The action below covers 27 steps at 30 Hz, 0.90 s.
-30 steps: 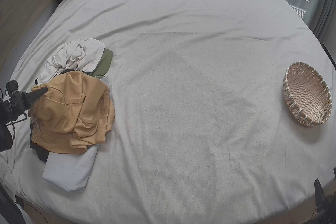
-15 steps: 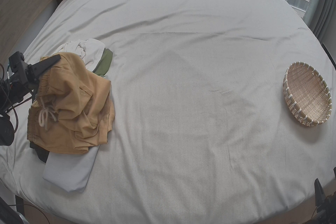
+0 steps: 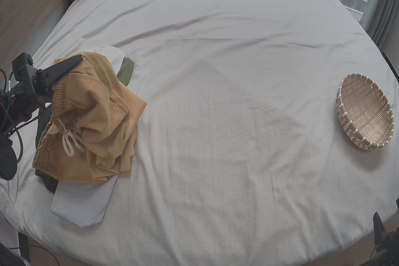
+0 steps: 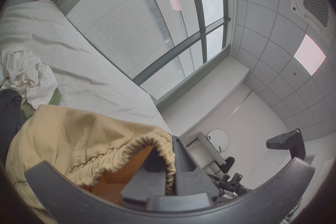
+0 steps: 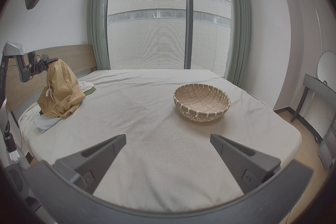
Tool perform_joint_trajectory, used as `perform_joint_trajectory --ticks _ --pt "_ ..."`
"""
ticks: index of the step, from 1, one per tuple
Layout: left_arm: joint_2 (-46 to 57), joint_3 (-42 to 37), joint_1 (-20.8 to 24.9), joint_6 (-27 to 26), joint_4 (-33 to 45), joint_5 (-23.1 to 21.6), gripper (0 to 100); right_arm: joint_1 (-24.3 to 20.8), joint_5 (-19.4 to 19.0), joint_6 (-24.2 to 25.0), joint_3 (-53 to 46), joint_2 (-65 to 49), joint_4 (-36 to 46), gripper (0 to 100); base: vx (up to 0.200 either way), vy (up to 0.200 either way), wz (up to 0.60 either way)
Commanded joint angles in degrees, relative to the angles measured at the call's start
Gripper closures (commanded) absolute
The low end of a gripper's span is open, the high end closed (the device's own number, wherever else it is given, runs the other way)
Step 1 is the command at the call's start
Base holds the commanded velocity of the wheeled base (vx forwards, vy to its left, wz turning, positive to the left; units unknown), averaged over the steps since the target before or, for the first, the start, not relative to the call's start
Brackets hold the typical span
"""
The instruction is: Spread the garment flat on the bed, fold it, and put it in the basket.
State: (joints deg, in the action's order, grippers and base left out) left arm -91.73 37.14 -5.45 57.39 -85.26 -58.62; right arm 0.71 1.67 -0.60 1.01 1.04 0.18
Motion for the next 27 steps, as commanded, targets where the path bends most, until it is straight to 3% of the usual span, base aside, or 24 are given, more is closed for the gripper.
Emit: perform_joint_trajectory --ticks 1,7,10,19,27 --pt "-0.99 -2.16 3.16 -4.22 -0.08 2.81 100 0.00 0.00 -0.02 -1.01 -0.51 -0.01 0 0.000 0.000 0.00" --pt "-1.61 -4.80 9.76 -11.69 0.71 8.88 100 0.00 0.00 -0.11 -1.01 -0.51 -0.01 0 0.000 0.000 0.00" --pt "-1.34 -4.98 12.92 -13.01 1.50 11.87 100 0.00 0.00 -0.11 -1.01 -0.51 -0.01 0 0.000 0.000 0.00" --pt "1.91 -4.98 19.16 -14.50 6.16 15.12 100 0.00 0.00 -0.11 -1.01 -0.51 -0.01 0 0.000 0.000 0.00" --pt "4.63 -3.31 27.42 -17.49 12.22 21.97 100 0.00 0.00 -0.11 -1.01 -0.51 -0.01 0 0.000 0.000 0.00"
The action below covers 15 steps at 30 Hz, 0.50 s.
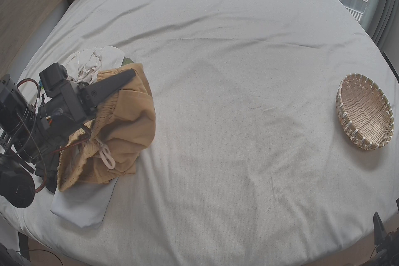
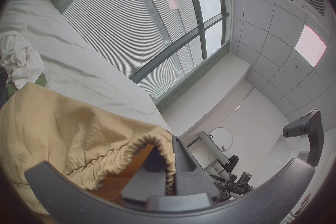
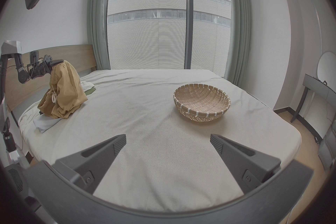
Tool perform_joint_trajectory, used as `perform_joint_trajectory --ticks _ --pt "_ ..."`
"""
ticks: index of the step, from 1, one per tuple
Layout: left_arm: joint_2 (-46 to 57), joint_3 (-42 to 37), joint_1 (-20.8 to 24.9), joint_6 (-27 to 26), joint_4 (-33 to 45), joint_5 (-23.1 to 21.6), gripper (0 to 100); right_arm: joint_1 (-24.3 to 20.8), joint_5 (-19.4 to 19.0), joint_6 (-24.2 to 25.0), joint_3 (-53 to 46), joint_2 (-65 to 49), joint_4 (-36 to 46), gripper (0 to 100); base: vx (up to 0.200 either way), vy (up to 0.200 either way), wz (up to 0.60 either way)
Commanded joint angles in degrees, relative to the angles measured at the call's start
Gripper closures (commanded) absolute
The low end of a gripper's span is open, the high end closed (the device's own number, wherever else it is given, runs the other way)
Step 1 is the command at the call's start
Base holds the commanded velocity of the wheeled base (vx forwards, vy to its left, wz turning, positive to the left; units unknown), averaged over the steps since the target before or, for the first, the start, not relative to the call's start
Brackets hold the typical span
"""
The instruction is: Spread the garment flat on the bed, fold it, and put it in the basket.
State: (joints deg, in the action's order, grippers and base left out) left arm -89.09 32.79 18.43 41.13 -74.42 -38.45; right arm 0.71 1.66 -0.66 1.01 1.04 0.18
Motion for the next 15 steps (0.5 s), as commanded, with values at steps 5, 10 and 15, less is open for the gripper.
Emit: perform_joint_trajectory --ticks 5,10,15 --pt "4.71 3.24 7.32 -1.93 5.25 3.91 100 0.00 0.01 -0.04 -1.01 -0.51 -0.01 0 0.000 0.000 0.00" --pt "9.46 6.23 9.52 -1.93 12.55 4.00 100 0.00 -0.08 -0.04 -1.01 -0.51 -0.01 0 0.000 0.000 0.00" --pt "13.15 8.87 11.10 -1.93 17.65 3.91 100 0.00 0.01 -0.04 -1.01 -0.51 -0.01 0 0.000 0.000 0.00"
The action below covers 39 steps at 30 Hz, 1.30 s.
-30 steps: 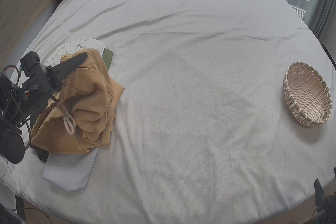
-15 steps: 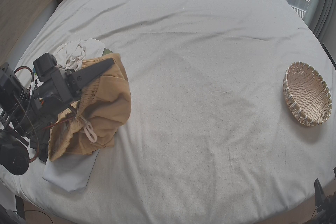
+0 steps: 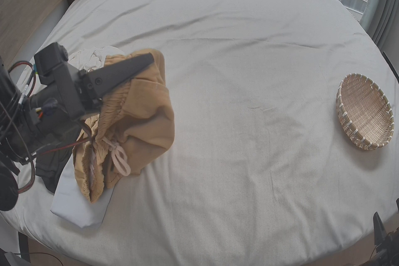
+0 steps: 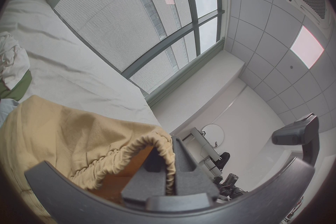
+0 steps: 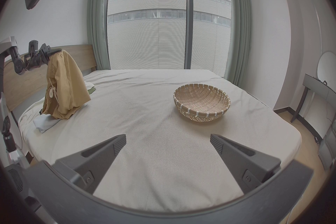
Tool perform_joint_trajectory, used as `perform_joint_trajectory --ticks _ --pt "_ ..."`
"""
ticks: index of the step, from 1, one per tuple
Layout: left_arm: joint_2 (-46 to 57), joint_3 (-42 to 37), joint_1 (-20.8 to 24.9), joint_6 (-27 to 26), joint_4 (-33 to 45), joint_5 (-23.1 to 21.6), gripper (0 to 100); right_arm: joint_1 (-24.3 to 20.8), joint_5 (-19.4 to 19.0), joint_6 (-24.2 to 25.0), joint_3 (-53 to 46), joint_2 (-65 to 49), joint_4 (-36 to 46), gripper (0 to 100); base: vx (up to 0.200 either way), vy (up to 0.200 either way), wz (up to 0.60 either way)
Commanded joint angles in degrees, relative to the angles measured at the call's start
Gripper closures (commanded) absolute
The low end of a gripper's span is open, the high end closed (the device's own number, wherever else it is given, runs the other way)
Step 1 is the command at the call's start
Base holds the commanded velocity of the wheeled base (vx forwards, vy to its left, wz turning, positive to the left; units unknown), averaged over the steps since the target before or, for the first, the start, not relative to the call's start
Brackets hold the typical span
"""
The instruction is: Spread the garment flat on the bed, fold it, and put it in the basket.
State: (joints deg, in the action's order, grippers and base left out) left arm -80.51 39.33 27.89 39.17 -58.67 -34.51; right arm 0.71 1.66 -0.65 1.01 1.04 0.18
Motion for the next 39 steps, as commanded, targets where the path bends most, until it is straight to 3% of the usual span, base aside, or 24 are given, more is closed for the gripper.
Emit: perform_joint_trajectory --ticks 1,8,17,22,29,39 --pt "5.27 3.12 2.08 0.03 2.95 -0.03 100 0.00 0.01 -0.06 -1.01 -0.51 -0.01 0 0.000 0.000 0.00" --pt "7.65 8.40 5.77 -0.06 11.30 0.06 100 0.00 0.01 0.03 -1.01 -0.51 -0.01 0 0.000 0.000 0.00" --pt "7.56 13.14 8.85 -0.41 14.99 0.15 100 0.00 0.01 0.03 -1.01 -0.51 -0.01 0 0.000 0.000 0.00" --pt "7.12 10.77 8.93 -0.85 16.40 1.38 100 0.00 -0.08 0.03 -1.01 -0.51 -0.01 0 0.000 0.000 0.00" --pt "4.92 5.59 8.93 -9.64 15.96 1.90 100 0.00 -0.08 0.03 -1.01 -0.51 -0.01 0 0.000 0.000 0.00" --pt "4.92 5.59 9.02 -9.90 16.05 2.61 100 0.00 -0.08 0.03 -1.01 -0.51 -0.01 0 0.000 0.000 0.00"
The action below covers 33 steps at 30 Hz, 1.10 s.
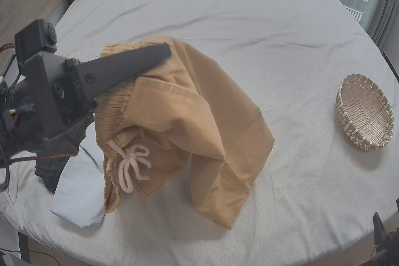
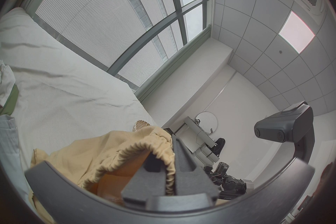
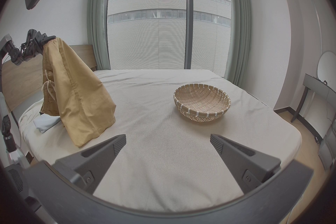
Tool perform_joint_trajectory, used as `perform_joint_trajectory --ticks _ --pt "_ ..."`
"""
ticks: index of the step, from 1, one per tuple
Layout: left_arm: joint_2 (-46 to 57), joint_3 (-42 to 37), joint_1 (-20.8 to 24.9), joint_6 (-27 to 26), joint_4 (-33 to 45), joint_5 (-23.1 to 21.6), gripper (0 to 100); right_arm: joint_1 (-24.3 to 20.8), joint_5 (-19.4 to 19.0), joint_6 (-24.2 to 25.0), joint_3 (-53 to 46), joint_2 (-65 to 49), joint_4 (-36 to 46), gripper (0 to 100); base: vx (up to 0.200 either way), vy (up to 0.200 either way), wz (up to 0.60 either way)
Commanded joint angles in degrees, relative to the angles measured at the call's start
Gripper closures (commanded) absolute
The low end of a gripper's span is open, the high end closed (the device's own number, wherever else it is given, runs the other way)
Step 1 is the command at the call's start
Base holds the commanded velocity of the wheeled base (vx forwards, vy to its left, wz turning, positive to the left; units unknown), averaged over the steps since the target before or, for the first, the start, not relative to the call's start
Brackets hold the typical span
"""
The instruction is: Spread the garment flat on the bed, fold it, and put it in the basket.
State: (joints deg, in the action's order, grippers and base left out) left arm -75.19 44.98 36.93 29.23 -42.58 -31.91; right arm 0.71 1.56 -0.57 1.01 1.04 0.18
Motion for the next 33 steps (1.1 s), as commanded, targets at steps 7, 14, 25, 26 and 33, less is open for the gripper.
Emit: perform_joint_trajectory --ticks 7,14,25,26,33 --pt "-0.39 0.19 -0.01 0.03 -0.05 -0.08 100 0.00 0.02 -0.04 -1.01 -0.51 -0.01 0 0.000 0.000 0.00" --pt "-1.71 3.80 -0.01 0.12 0.04 0.01 100 0.00 -0.07 -0.04 -1.01 -0.51 -0.01 0 0.000 0.000 0.00" --pt "-2.86 3.97 0.52 0.47 0.39 -0.08 100 0.00 -0.07 -0.04 -1.01 -0.51 -0.01 0 0.000 0.000 0.00" --pt "-2.94 3.53 0.52 0.47 0.39 -0.08 100 0.00 -0.07 -0.04 -1.01 -0.51 -0.09 0 0.000 0.000 0.00" --pt "-3.56 5.99 0.52 0.47 0.04 -0.17 100 0.00 -0.42 -0.13 -1.01 -0.51 -0.09 0 0.000 0.000 0.00"
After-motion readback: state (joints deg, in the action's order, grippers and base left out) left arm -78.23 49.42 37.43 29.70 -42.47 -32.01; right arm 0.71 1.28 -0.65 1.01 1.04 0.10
